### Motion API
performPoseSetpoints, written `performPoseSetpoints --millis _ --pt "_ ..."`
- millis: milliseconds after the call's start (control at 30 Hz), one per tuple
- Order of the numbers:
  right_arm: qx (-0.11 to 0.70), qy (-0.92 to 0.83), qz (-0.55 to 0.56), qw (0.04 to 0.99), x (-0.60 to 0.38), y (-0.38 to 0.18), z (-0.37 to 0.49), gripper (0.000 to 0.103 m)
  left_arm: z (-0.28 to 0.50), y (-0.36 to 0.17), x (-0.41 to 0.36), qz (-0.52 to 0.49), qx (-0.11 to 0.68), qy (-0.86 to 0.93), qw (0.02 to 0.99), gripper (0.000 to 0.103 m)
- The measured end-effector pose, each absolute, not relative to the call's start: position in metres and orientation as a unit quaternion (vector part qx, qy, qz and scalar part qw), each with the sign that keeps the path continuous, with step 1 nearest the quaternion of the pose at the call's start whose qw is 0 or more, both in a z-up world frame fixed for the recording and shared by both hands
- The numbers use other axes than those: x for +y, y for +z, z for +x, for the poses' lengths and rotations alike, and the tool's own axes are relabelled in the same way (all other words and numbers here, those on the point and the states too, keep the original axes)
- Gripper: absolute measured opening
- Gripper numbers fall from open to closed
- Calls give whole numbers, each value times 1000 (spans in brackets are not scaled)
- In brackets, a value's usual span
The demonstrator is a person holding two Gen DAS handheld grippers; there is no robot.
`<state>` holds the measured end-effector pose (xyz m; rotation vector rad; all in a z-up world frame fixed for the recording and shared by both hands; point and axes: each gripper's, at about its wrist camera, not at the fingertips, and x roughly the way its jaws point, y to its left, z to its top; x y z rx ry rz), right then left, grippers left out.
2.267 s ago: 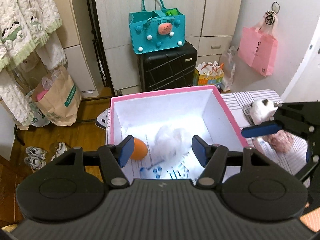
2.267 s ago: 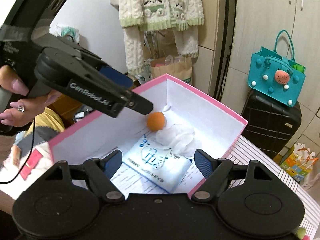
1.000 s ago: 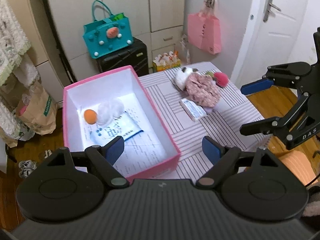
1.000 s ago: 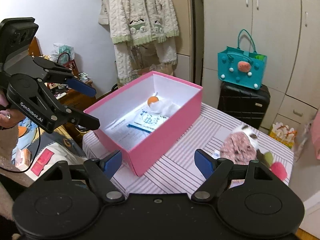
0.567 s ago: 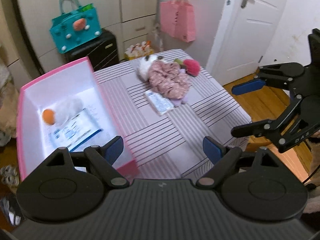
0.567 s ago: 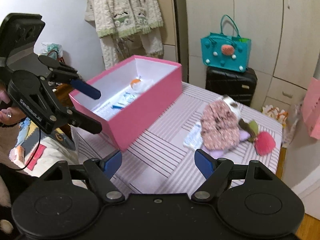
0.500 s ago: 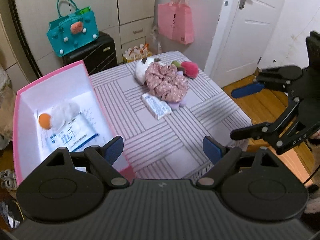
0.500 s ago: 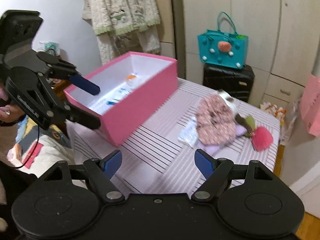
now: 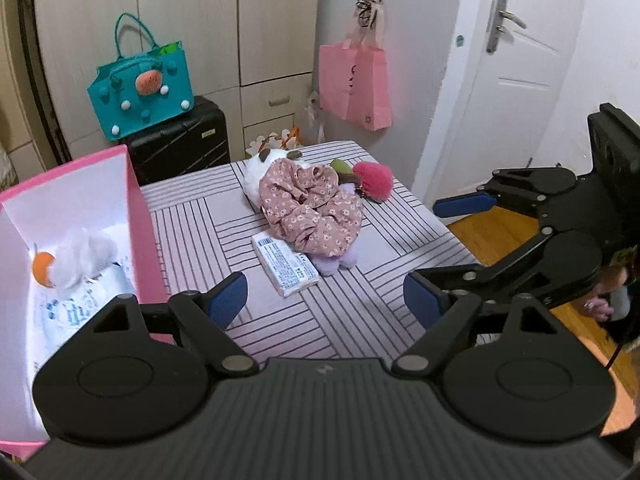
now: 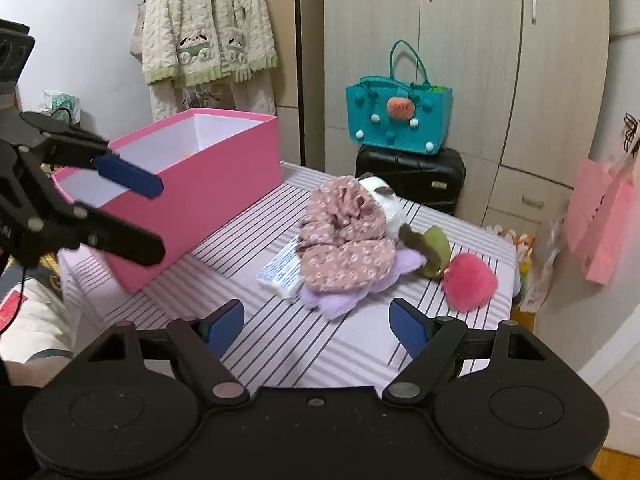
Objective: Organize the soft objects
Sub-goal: 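Grasp the pink floral scrunchie with the right gripper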
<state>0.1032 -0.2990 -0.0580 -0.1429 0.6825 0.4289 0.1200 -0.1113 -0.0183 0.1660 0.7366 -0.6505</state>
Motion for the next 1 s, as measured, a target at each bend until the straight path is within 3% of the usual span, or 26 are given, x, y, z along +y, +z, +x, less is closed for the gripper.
performPoseSetpoints --millis 333,400,533,1000 --pt "339 204 -17 918 -319 -70 152 83 141 -66 -148 75 364 -273 887 81" --pt "349 207 10 914 -323 -71 164 83 146 -78 -155 79 369 -264 887 71" --pt "364 222 47 903 -323 -73 185 83 156 -99 -159 65 371 -239 895 62" --pt "385 223 -46 895 -268 -87 230 90 185 -117 -152 5 353 -205 913 50"
